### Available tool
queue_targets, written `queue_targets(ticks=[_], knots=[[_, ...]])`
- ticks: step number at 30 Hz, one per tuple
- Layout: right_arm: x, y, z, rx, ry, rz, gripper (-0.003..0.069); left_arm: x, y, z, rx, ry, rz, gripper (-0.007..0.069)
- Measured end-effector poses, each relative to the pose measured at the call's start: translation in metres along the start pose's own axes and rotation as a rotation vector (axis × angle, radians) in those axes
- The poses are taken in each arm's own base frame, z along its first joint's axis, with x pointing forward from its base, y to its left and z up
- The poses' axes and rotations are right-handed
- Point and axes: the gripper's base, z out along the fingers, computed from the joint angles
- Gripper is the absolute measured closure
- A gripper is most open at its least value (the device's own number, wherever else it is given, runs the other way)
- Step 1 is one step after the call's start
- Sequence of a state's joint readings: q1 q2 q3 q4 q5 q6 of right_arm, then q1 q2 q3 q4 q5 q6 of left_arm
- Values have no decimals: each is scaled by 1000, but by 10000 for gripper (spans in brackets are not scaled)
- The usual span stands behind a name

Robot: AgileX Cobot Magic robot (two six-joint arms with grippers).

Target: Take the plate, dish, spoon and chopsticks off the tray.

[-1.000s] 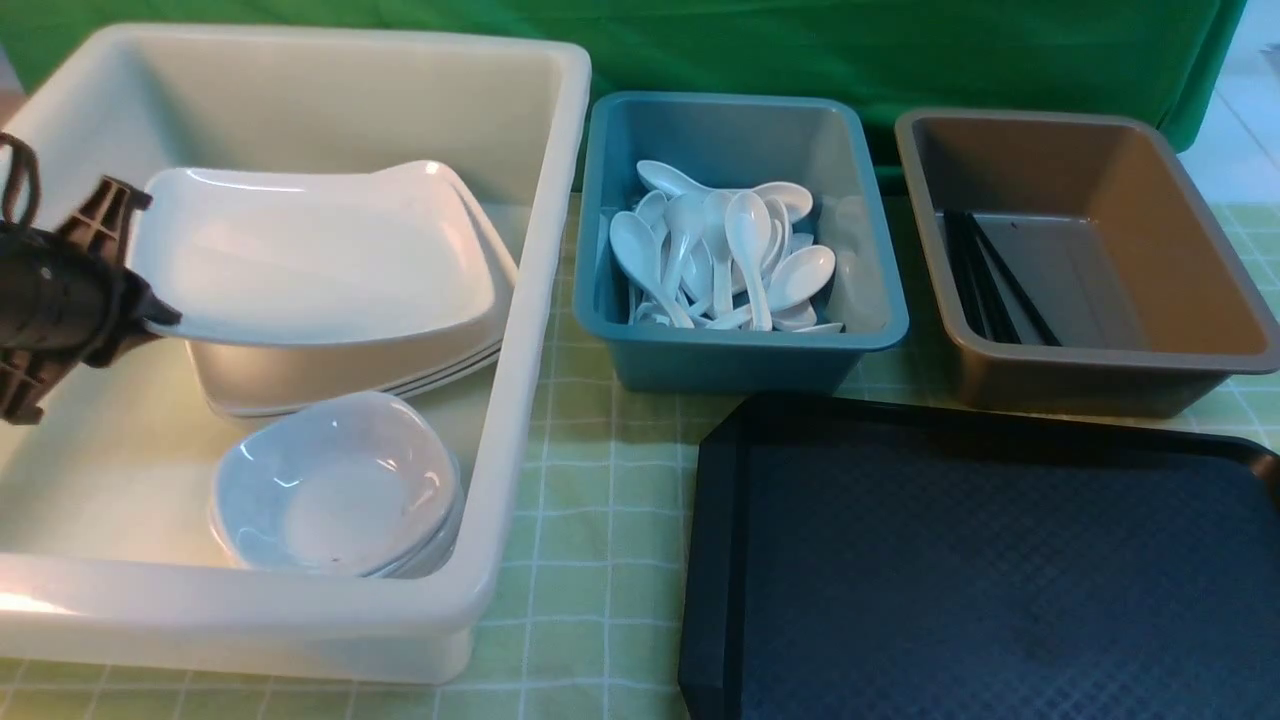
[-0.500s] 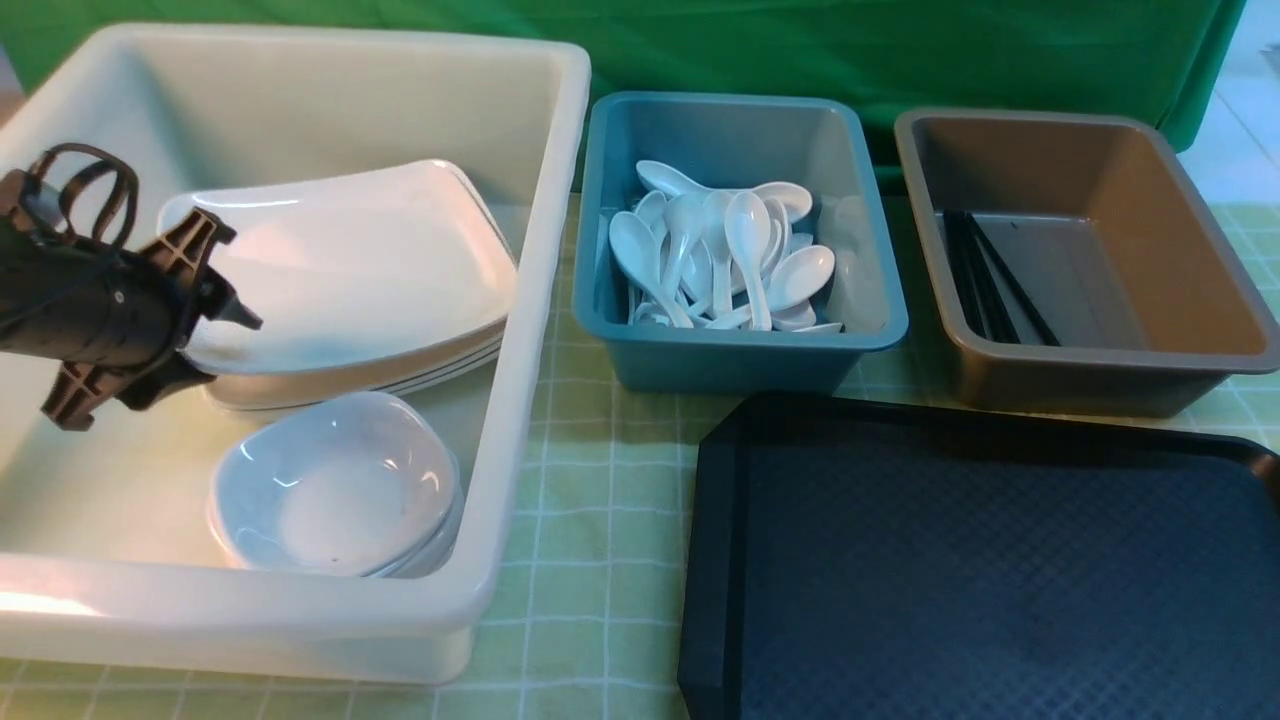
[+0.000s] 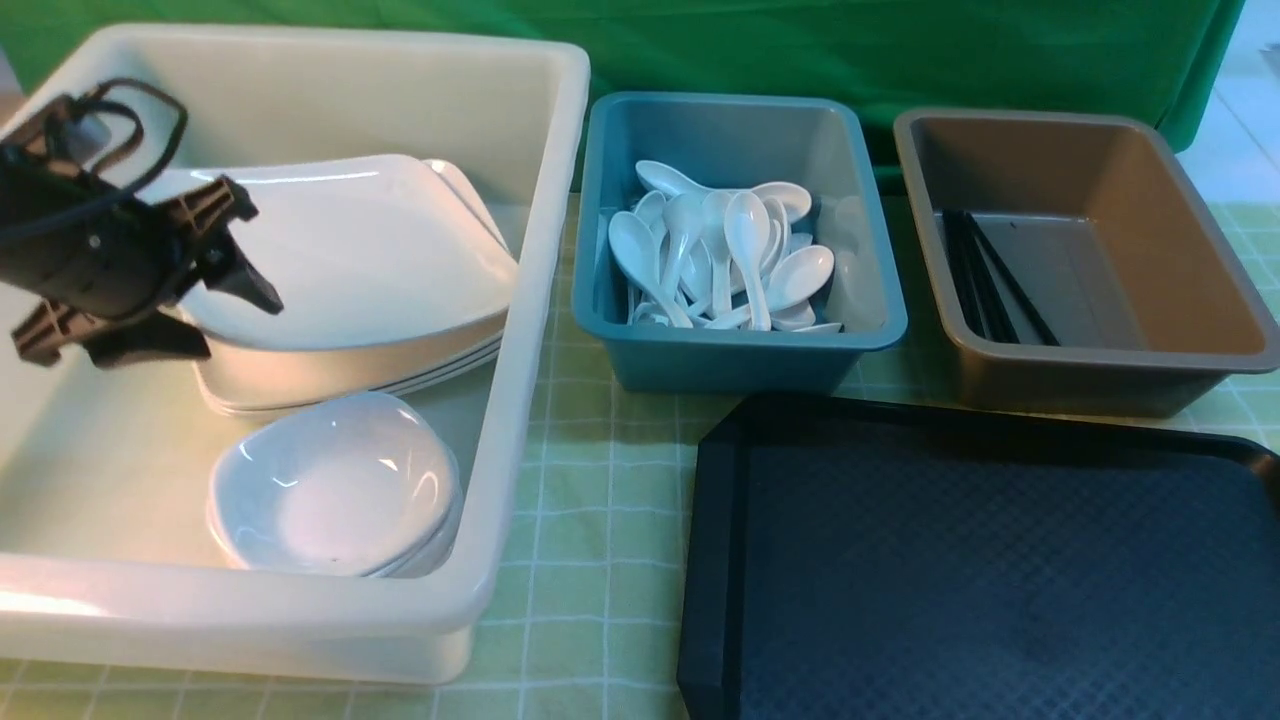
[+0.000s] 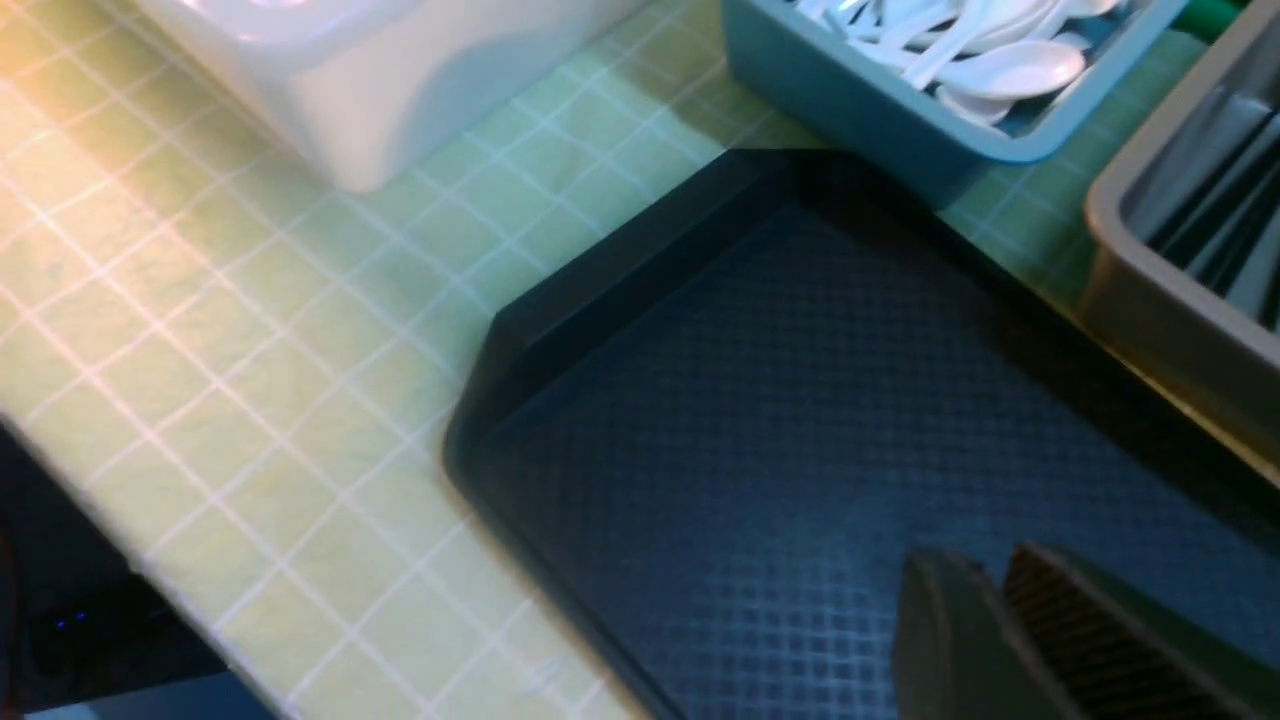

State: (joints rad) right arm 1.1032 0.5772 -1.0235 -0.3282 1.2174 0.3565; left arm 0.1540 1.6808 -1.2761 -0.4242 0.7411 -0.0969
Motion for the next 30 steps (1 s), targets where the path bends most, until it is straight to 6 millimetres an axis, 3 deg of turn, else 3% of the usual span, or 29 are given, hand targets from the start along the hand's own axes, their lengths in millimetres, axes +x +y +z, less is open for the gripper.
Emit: queue_targets(ticks=[6,14,18,20,24,29,30], knots=[[0,0,0,-1,1,1,585,-7,0,-3,-31,-42,50,241],[0,0,0,-2,4,2,585,-11,9,18,-69,-40,65,242],[0,0,0,-2,4,2,585,-11,10,20,-80,-38,76,235],[0,0,0,-2,4,1,585,-12,8,13,-83,-42,91,235],[0,0,0,-3,4,-3,587,-17,-5,-19,-68,-69,129,267],[-2,3,13,-3,-92,-44,649,-19,-21,-66,-39,-139,235,480],[-3,4,13,-9,-109,-43,649,-18,-21,-68,-38,-140,236,480]])
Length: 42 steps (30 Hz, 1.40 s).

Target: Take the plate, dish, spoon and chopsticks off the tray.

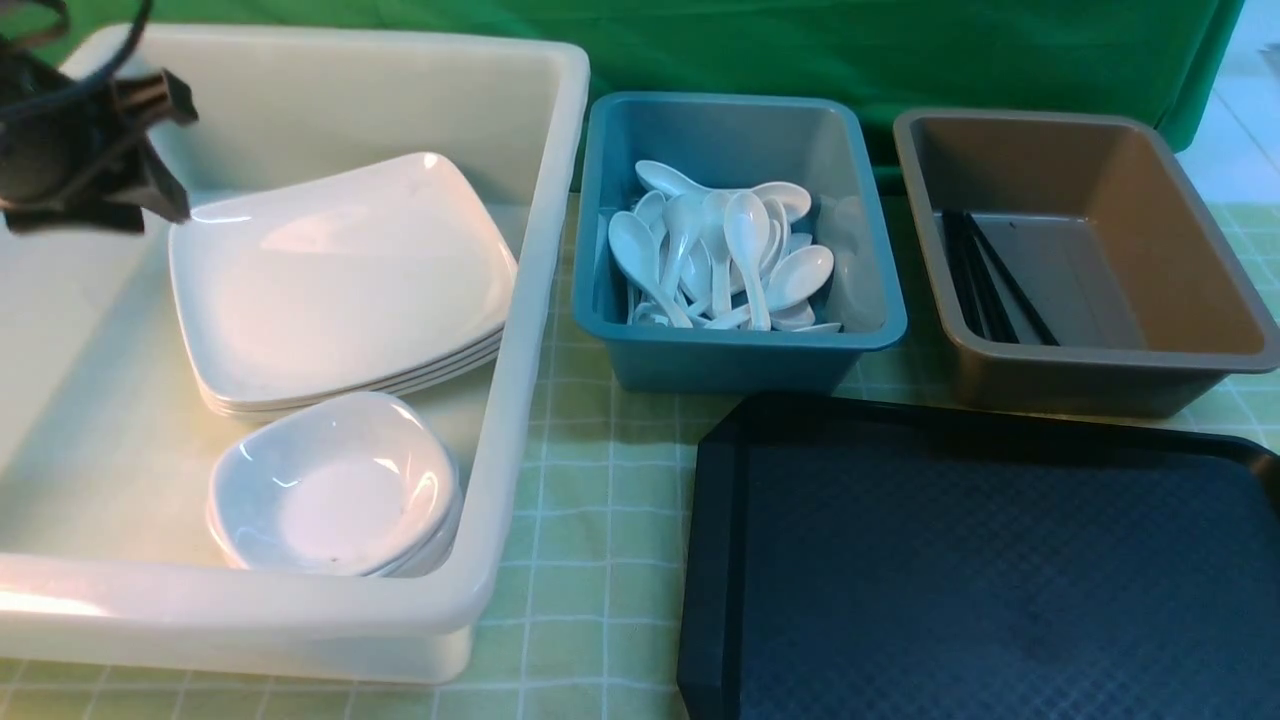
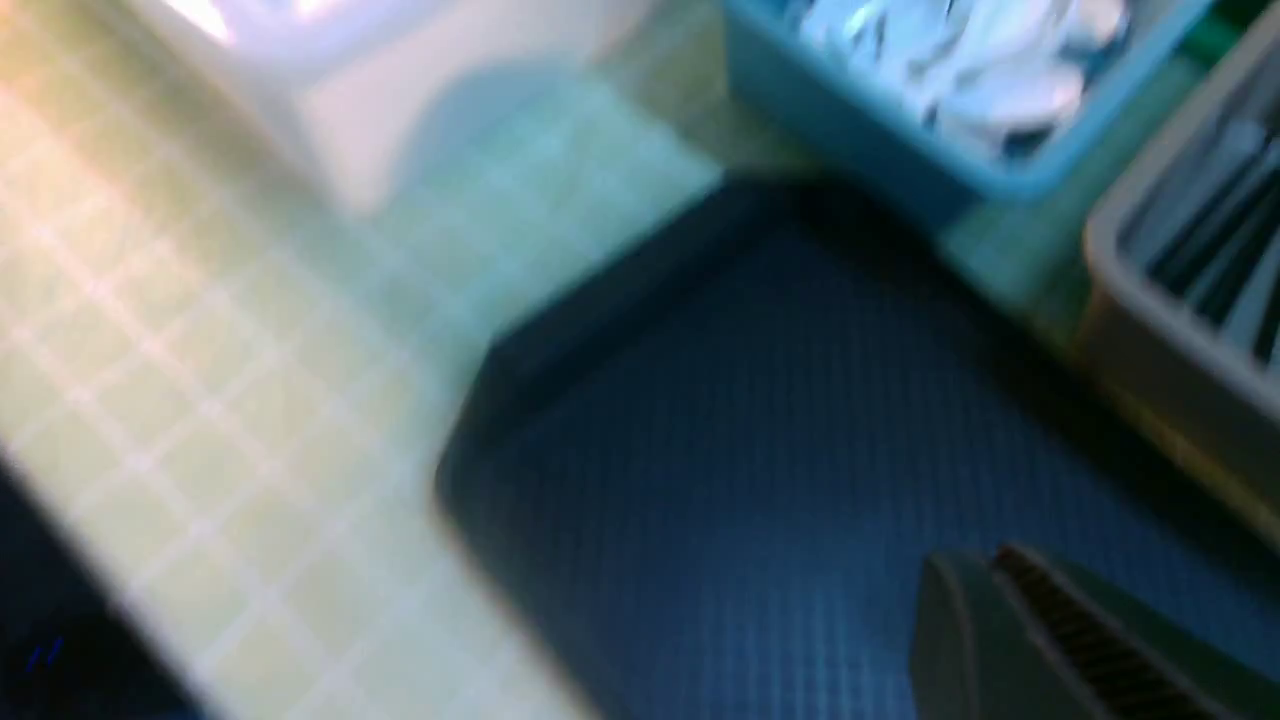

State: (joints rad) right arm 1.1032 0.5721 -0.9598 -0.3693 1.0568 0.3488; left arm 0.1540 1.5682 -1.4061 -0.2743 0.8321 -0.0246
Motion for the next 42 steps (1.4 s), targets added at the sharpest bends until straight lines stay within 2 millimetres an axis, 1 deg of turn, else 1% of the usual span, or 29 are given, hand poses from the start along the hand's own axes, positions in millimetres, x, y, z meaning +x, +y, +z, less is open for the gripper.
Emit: queue_targets(ticks=[1,2,3,4,6,7,10,18,21,24,29,38,42], knots=[[1,5,13,-19,-81,-35,649,-1,-3,-12,6,-22,31,550],[1,10,22,-45,-154,-62,649,0,-4,-19,9,-32,53,587],[3,18,36,-92,-253,-103,649,0,-6,-29,12,-45,87,620],[4,20,38,-101,-266,-106,649,1,-7,-30,13,-44,90,622],[10,33,55,-178,-385,-163,650,3,-9,-40,18,-48,114,633],[14,37,61,-207,-414,-176,650,4,-10,-44,21,-48,123,634],[23,44,74,-247,-426,-196,650,5,-11,-48,25,-40,128,633],[23,48,75,-300,-421,-101,651,8,-10,-48,25,-15,133,633],[27,53,76,-347,-400,-71,655,8,-11,-48,27,-14,132,633],[33,59,76,-395,-382,-79,655,8,-11,-48,27,-14,132,633],[36,66,74,-450,-380,-98,642,8,-11,-48,27,-14,132,633],[36,67,74,-454,-380,-100,613,8,-11,-48,27,-12,132,633],[36,67,74,-454,-380,-100,601,12,-11,-48,28,30,124,633]])
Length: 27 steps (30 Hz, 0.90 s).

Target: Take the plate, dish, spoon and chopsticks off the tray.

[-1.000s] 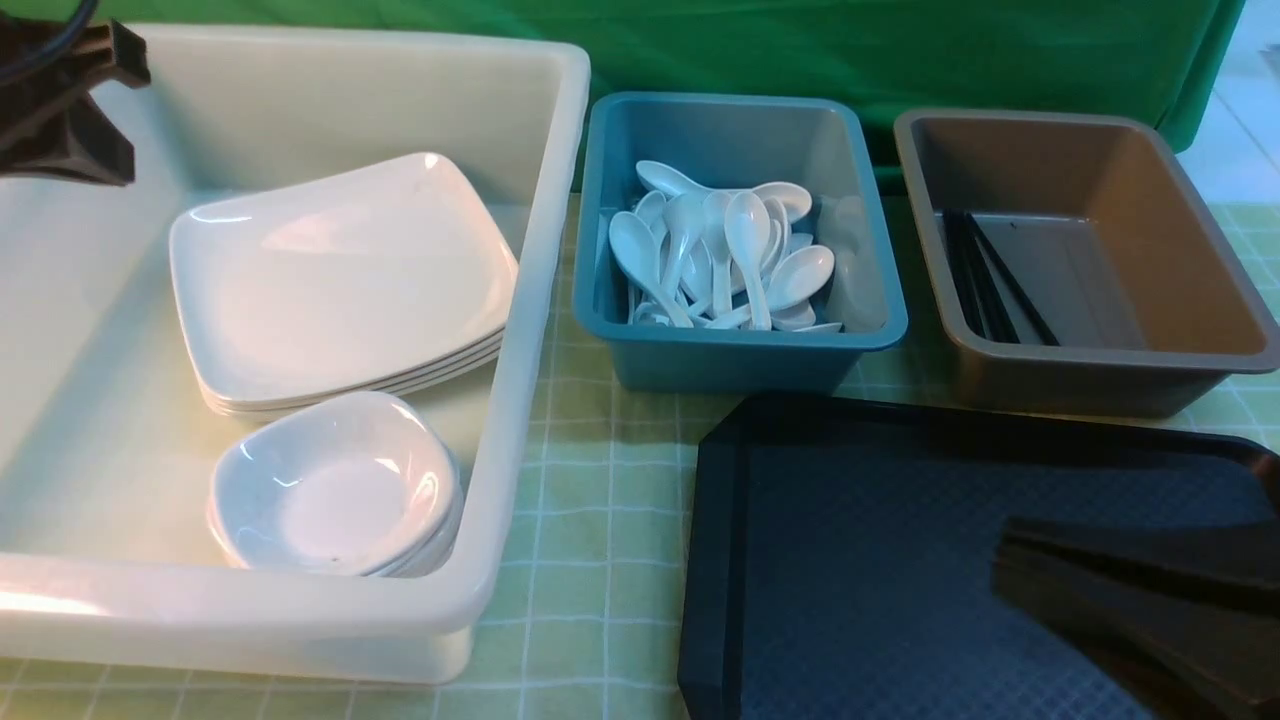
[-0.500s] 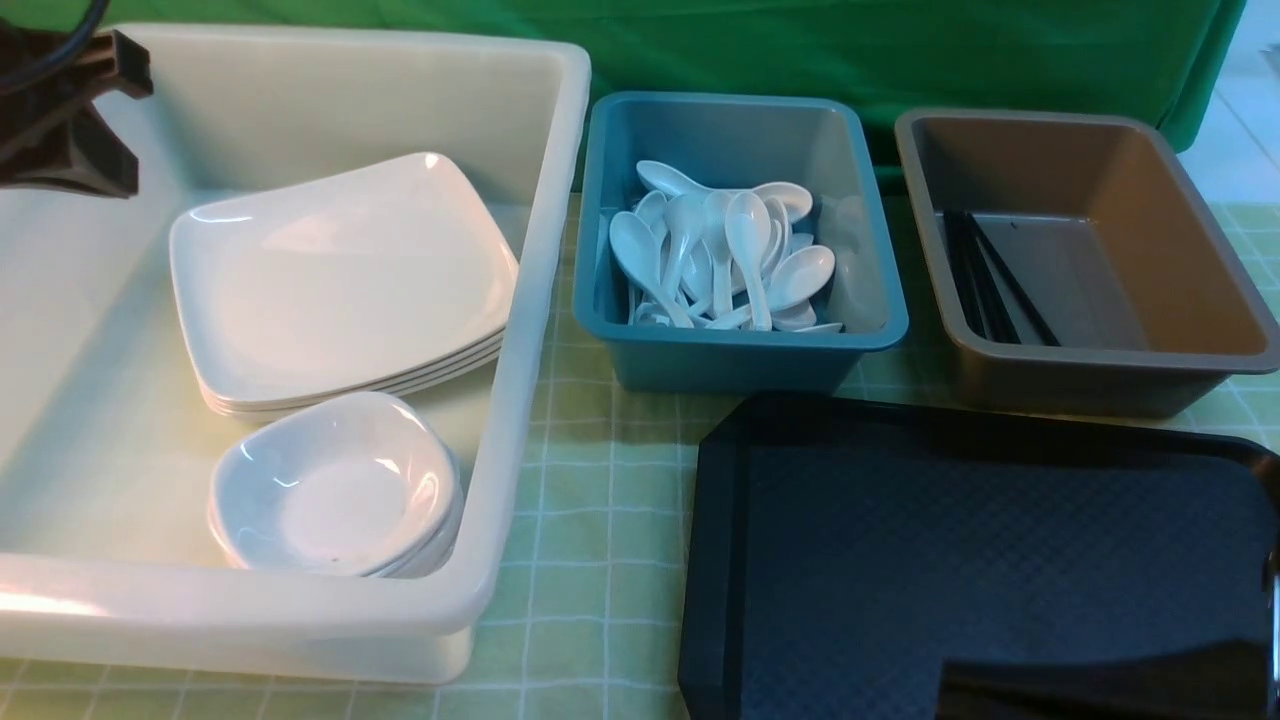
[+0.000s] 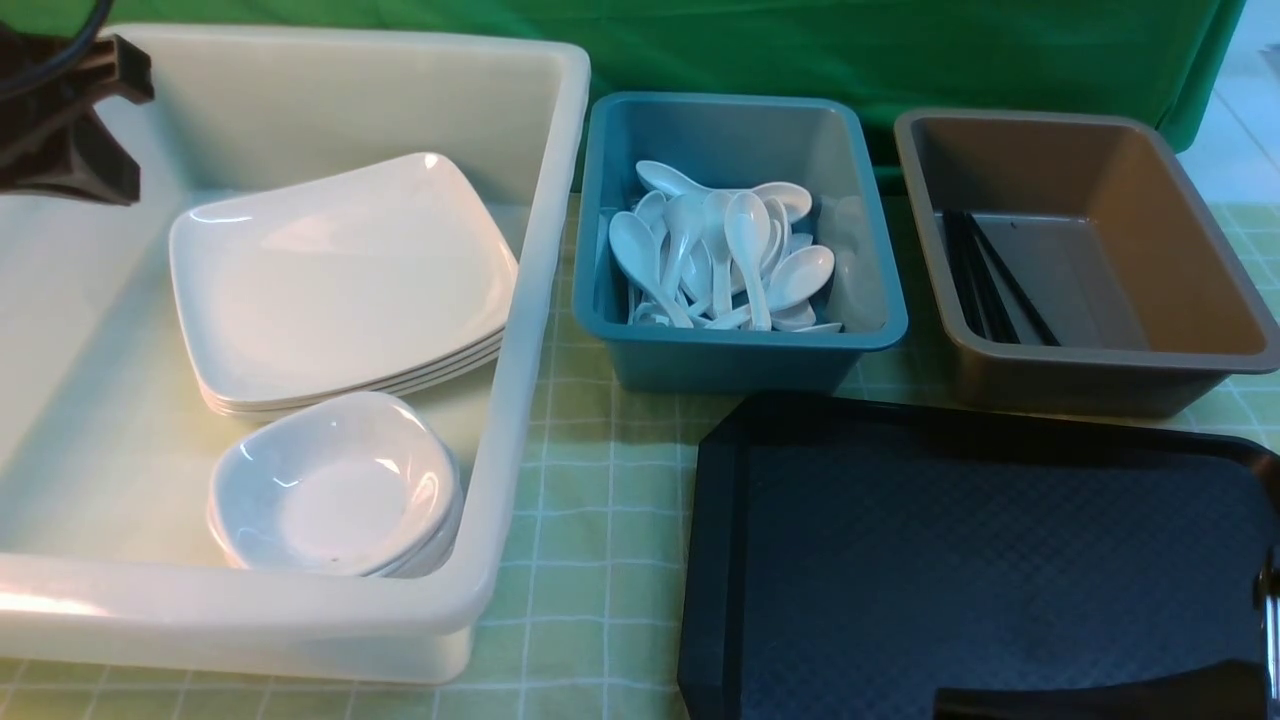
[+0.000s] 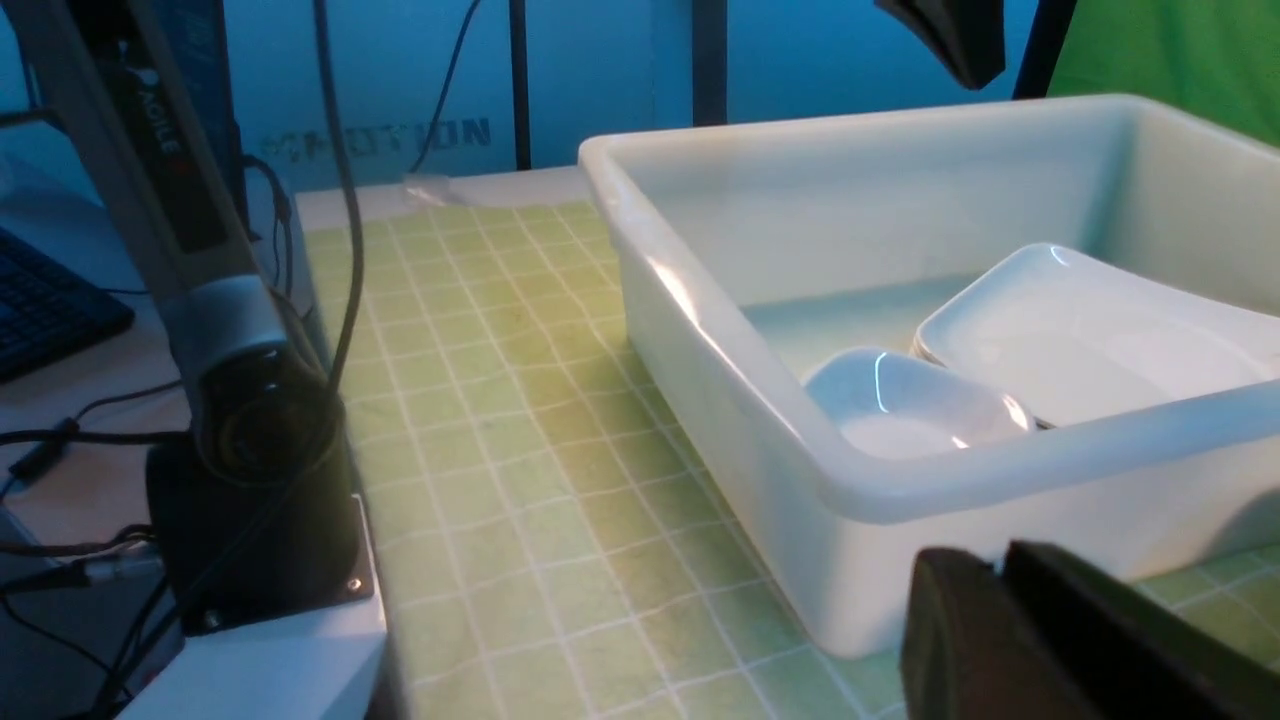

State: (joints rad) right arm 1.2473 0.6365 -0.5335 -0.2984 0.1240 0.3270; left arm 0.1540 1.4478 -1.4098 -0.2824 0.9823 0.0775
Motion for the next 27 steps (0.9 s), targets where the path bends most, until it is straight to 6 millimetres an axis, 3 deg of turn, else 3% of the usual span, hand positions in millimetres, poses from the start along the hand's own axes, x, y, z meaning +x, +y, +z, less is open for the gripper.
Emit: queue_targets(ticks=[9,12,18,21,26,27], knots=[[0,0,0,-2,1,16,588,9,-8,-32,12,-10,-33,633],[-1,1,-5,-17,-10,138,585,12,-10,-47,6,-49,-20,633],[-7,-8,-20,45,-91,247,567,14,-11,-56,-6,-67,-6,633],[1,-24,-29,183,-164,262,555,15,-11,-56,-11,-55,-4,633],[51,-54,-60,596,-222,285,540,19,-11,-56,-11,-10,-4,633],[53,-55,-61,612,-224,286,540,19,-11,-56,-10,-6,-4,633]])
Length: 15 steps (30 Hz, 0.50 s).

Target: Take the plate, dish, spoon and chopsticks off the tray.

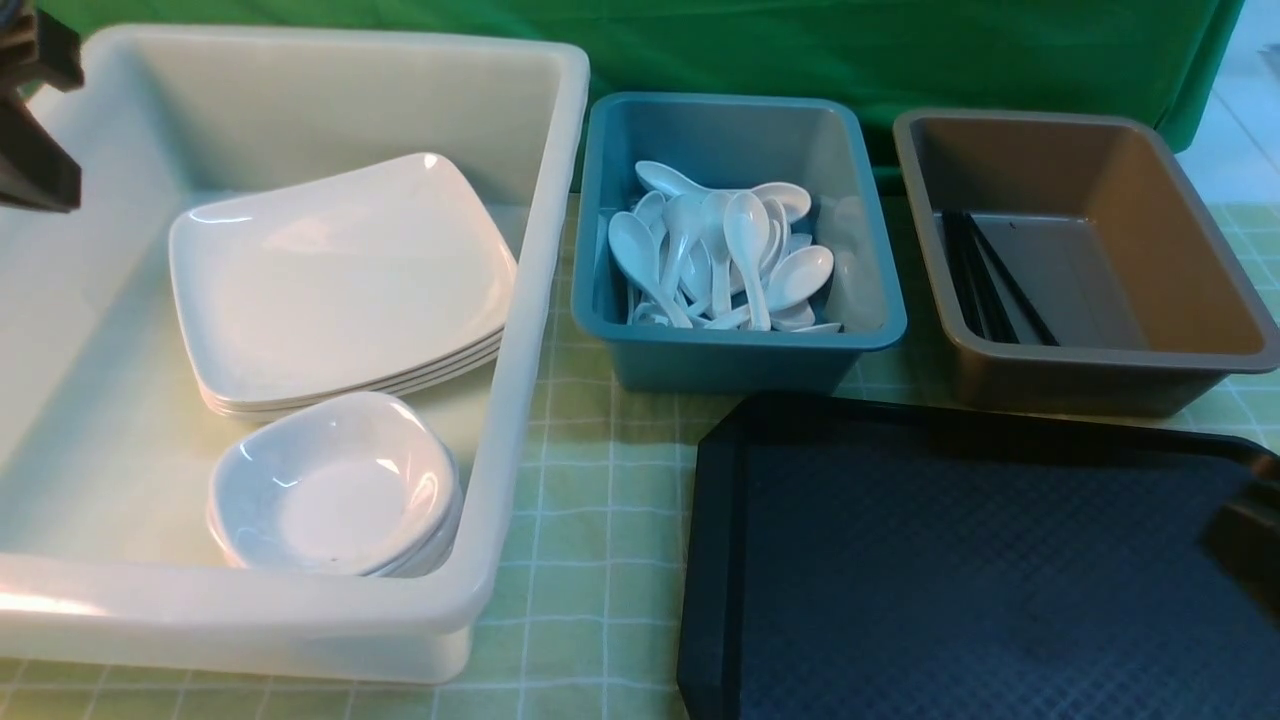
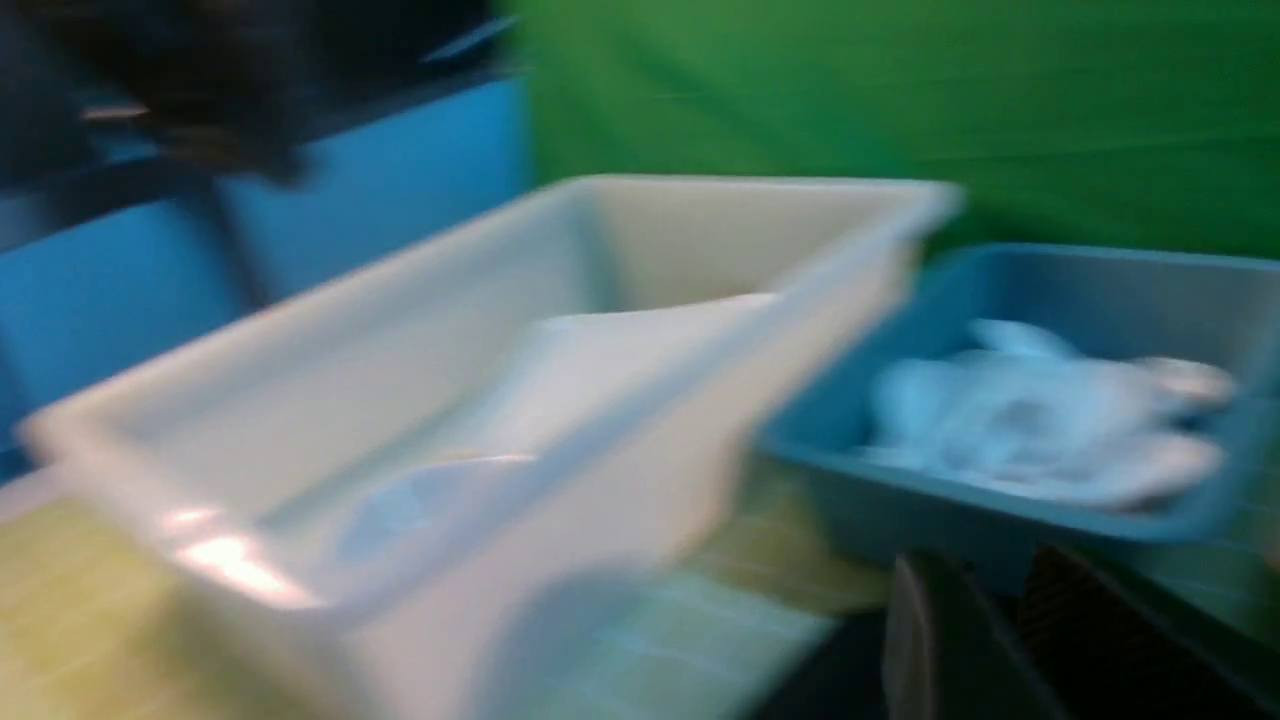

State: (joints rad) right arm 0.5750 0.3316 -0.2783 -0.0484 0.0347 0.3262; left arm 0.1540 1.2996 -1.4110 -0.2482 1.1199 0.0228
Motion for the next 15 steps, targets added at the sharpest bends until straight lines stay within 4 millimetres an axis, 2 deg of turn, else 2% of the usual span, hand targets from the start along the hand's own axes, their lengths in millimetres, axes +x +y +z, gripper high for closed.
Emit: queue_targets(ticks=[1,5,9,15], knots=[[11,-12,-6,107,-26,-6,537,1,0,0,0,11,1,633],[41,-38,-23,370,-80,-49,530,4,0,0,1,39,23,633],[64,-53,-32,536,-96,-53,521,4,0,0,2,41,50,633],[71,-59,-37,642,-66,-38,503,4,0,0,2,46,70,633]])
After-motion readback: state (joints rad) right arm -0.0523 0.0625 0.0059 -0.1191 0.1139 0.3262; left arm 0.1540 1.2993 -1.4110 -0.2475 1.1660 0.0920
